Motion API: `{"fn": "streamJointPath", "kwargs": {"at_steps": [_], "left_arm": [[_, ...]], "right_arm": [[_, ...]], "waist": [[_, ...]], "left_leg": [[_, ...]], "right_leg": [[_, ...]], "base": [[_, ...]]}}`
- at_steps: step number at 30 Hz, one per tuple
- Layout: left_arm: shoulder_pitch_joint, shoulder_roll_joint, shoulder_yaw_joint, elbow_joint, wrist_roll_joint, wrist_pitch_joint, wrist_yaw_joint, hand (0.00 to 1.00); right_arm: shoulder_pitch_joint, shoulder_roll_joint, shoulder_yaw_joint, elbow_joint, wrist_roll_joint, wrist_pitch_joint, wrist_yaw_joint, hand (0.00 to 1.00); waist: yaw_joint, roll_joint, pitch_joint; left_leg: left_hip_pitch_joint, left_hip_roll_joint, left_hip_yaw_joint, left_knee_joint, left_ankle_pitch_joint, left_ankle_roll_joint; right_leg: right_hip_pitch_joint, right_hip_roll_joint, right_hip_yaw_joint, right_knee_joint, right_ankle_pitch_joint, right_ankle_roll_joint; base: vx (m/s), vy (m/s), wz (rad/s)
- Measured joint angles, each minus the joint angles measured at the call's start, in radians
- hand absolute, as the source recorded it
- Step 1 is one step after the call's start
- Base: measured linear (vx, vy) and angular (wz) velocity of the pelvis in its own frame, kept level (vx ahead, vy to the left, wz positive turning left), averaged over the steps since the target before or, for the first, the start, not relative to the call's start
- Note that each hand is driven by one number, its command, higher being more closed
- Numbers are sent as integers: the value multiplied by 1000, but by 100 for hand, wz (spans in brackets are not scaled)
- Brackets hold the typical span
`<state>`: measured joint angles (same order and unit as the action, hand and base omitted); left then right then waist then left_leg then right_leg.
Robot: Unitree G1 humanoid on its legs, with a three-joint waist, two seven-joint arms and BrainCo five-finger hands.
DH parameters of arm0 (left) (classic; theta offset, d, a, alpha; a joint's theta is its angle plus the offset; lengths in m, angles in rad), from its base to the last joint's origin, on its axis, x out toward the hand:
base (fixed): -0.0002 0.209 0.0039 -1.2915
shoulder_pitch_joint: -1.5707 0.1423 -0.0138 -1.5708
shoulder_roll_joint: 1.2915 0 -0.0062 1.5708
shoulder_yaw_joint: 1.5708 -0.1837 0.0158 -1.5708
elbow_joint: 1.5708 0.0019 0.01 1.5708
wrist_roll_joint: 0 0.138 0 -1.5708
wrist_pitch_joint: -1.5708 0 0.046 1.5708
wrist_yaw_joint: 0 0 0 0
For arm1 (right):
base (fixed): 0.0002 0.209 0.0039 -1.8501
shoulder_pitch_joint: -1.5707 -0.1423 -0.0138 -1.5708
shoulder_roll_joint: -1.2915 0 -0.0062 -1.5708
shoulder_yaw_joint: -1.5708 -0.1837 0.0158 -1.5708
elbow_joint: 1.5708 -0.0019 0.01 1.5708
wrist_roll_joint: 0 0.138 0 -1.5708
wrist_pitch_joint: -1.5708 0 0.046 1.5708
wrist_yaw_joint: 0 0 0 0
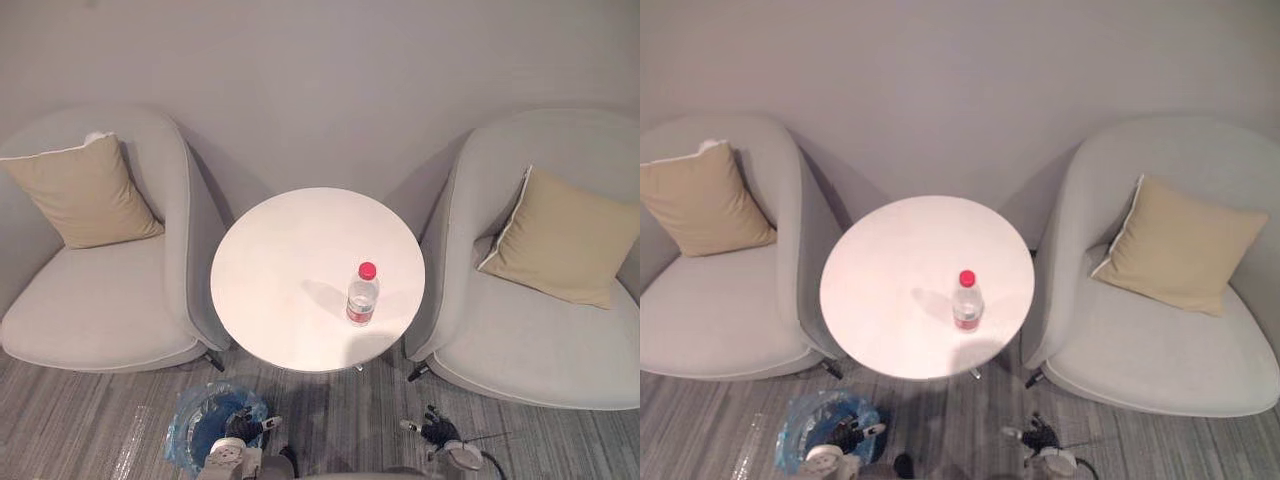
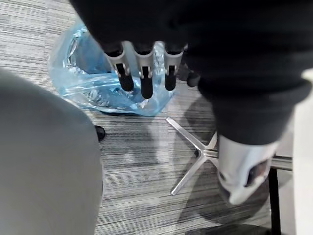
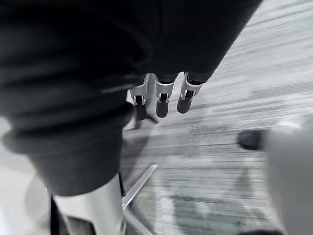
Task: Gather rubbish on tea table into small bin, then transfer packed bag to large trash can.
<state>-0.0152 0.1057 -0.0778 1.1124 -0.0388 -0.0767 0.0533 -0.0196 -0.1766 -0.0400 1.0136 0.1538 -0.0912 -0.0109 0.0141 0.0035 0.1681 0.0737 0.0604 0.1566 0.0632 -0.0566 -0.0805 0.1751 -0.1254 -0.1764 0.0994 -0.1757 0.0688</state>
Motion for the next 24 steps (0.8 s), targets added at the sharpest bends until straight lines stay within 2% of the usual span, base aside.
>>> {"fn": "streamJointPath", "kwargs": {"at_steps": [2,4,7,13,15,17,18,19,20,21,22,23,24], "left_arm": [[2,0,0,-1,0,0,1,0],[12,0,0,-6,0,-4,0,0],[26,0,0,-19,0,-4,-5,0],[36,2,8,-23,-1,-5,-18,0],[41,1,23,-24,0,-4,-21,0],[49,3,24,-24,0,-5,-25,0],[54,5,21,-22,0,-4,-42,0],[58,2,20,-22,0,-3,-46,0],[59,0,20,-22,0,-4,-49,0],[60,-4,16,-23,0,-4,-59,0],[64,-3,5,-33,0,-5,-57,0],[65,-3,4,-35,0,-5,-57,0],[67,-5,-4,-46,0,-8,-57,0]], "right_arm": [[17,-23,10,-113,-11,3,-7,0],[46,-50,6,-292,18,-42,8,0],[52,-61,-19,-353,22,-85,-10,0],[105,-65,-84,-405,2,-94,-8,0],[118,-115,-179,-414,22,-99,12,0],[116,-171,-216,-416,48,-99,22,0],[113,-230,-194,-498,105,-98,25,0],[115,-252,-155,-583,101,-102,10,0],[118,-257,-134,-630,66,-101,-3,0],[131,-243,-72,-740,-21,-117,-12,0],[135,-177,-7,-807,-156,-123,-22,0],[135,-170,-2,-809,-166,-123,-23,0],[136,-105,51,-810,-270,-123,-31,0]], "waist": [[-3,0,0],[-4,0,-3],[-5,-2,-22],[-5,-6,-29],[-9,-5,-31],[-9,2,-35],[-19,7,-39],[-24,14,-43],[-25,17,-45],[-24,16,-46],[-17,11,-54],[-16,11,-55],[-5,11,-64]], "left_leg": [[4,2,-2,-20,8,-2],[7,3,-2,-44,22,-2],[7,2,-2,-53,24,-1],[0,-11,-5,-59,34,14],[-2,-19,-6,-61,41,18],[-3,-25,-14,-71,52,20],[-1,-32,-32,-109,79,19],[-1,-31,-41,-133,98,20],[-2,-30,-48,-142,104,19],[-1,-27,-65,-157,118,17],[0,-22,-78,-159,121,13],[-1,-22,-79,-159,122,13],[-1,-20,-84,-159,123,12]], "right_leg": [[-6,4,6,0,0,0],[-23,7,27,0,9,-8],[-33,7,41,-5,25,-7],[-31,-2,48,-29,51,-1],[-32,-9,53,-35,51,0],[-34,-12,51,-35,49,4],[-50,-16,51,-33,39,19],[-64,-13,51,-31,40,19],[-70,-11,51,-30,40,19],[-73,-6,45,-26,40,19],[-69,-1,36,-25,40,19],[-69,-1,36,-25,40,19],[-66,1,31,-25,41,18]], "base": [[-3,-50,-1],[-20,-16,-18],[-17,25,-12],[-48,41,0],[-92,14,-1],[-101,-1,6],[-146,-25,7],[-148,-34,4],[-120,-39,12],[-94,-41,21],[-79,-40,21],[-50,-35,15],[-37,-25,13]]}}
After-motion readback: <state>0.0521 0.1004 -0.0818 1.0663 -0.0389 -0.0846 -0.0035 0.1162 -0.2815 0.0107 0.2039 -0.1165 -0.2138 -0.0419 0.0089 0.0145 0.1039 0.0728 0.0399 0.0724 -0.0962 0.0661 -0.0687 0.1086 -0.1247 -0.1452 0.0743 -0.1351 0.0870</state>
